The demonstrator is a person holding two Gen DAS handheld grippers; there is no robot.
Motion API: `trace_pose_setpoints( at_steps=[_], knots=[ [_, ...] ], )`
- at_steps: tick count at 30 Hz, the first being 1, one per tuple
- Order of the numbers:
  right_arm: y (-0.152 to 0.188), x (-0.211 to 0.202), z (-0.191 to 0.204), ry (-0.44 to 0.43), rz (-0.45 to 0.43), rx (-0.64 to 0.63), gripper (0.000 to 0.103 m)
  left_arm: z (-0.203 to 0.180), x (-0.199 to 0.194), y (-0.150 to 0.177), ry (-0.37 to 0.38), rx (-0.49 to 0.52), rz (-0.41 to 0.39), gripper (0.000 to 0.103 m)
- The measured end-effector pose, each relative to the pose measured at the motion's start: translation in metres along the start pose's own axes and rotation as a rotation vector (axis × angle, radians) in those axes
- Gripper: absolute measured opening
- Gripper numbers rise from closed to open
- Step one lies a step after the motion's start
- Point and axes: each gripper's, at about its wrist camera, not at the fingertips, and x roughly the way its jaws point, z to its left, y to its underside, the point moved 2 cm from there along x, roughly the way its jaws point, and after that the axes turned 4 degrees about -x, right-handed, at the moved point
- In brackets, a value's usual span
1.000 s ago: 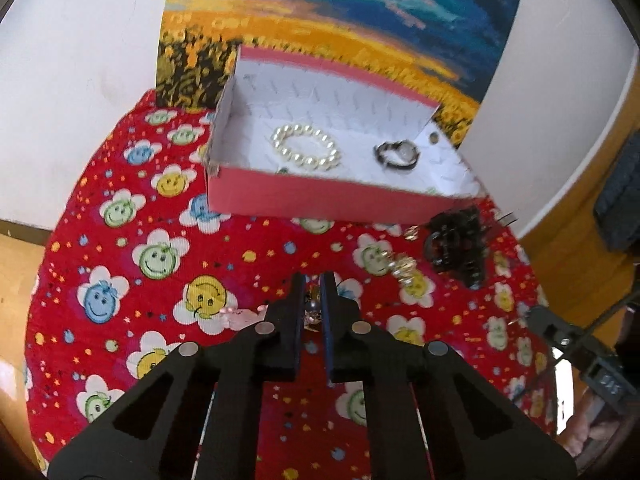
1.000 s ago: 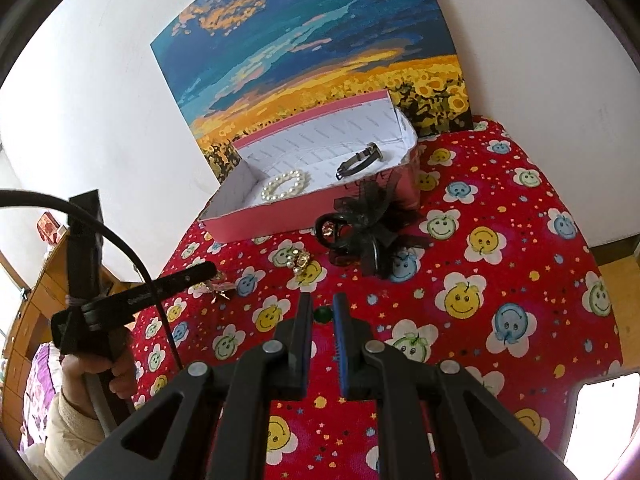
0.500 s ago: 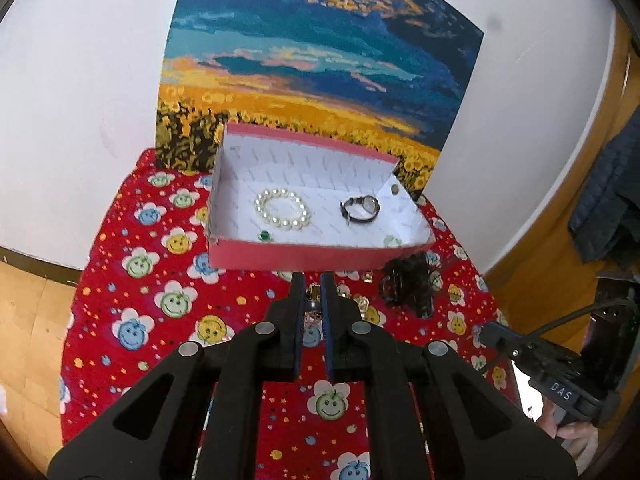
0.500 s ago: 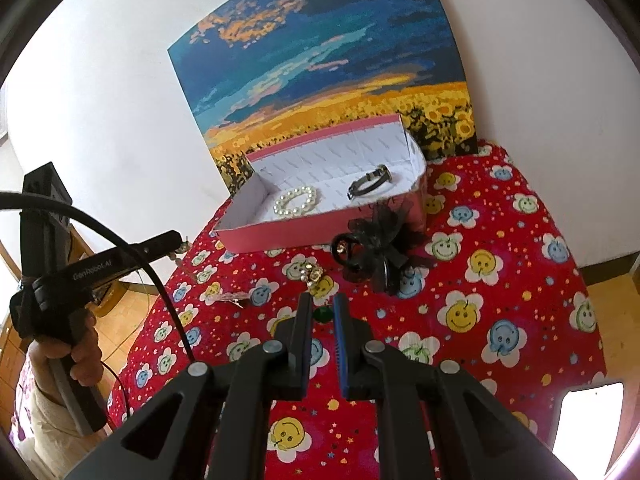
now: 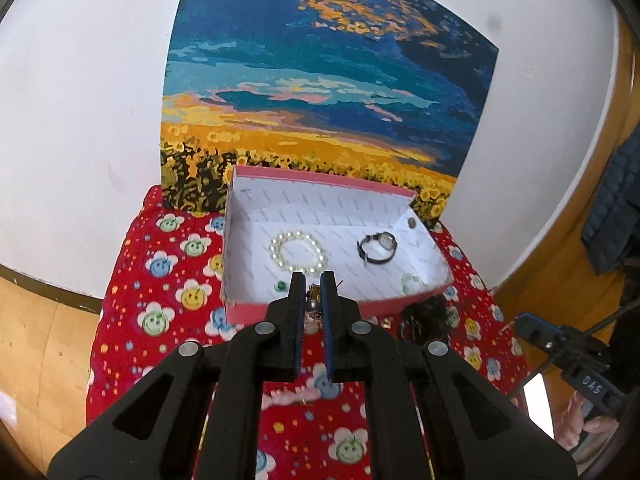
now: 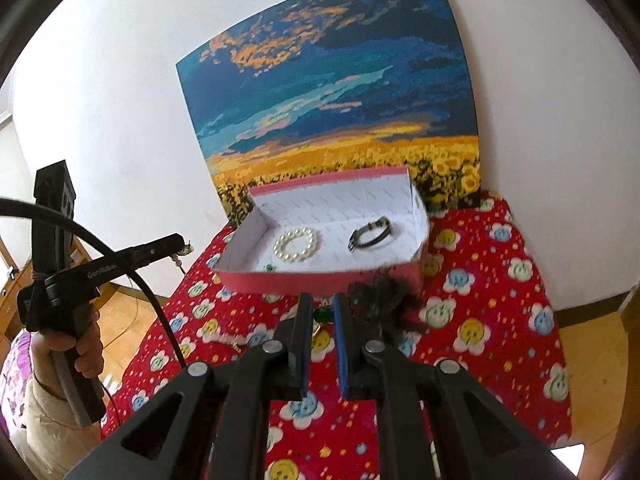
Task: Organize jewelry
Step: 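Carry both held small pieces into the pink box and open both grippers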
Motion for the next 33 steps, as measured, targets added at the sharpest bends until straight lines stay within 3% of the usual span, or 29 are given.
trace_pose_setpoints(
  at_steps=[10, 17, 22, 33],
  knots=[
    [-0.036, 0.016, -0.014, 0.044, -0.006, -0.02, 0.011, 0.014, 0.061, -0.025, -0.032, -0.019, 0.013, 0.006],
    [-0.052, 0.045, -0.026, 0.065, 0.009, -0.005, 0.011, 0.029, 0.11, -0.027, -0.105, -0.015, 0.033, 0.006],
    [-0.061, 0.072, -0.036, 0.075, 0.028, 0.016, 0.011, 0.042, 0.139, -0.024, -0.11, -0.033, 0.066, 0.006],
    [-0.066, 0.13, -0.055, 0.097, 0.095, 0.03, 0.011, 0.054, 0.168, -0.015, -0.142, -0.038, 0.112, 0.006]
  ],
)
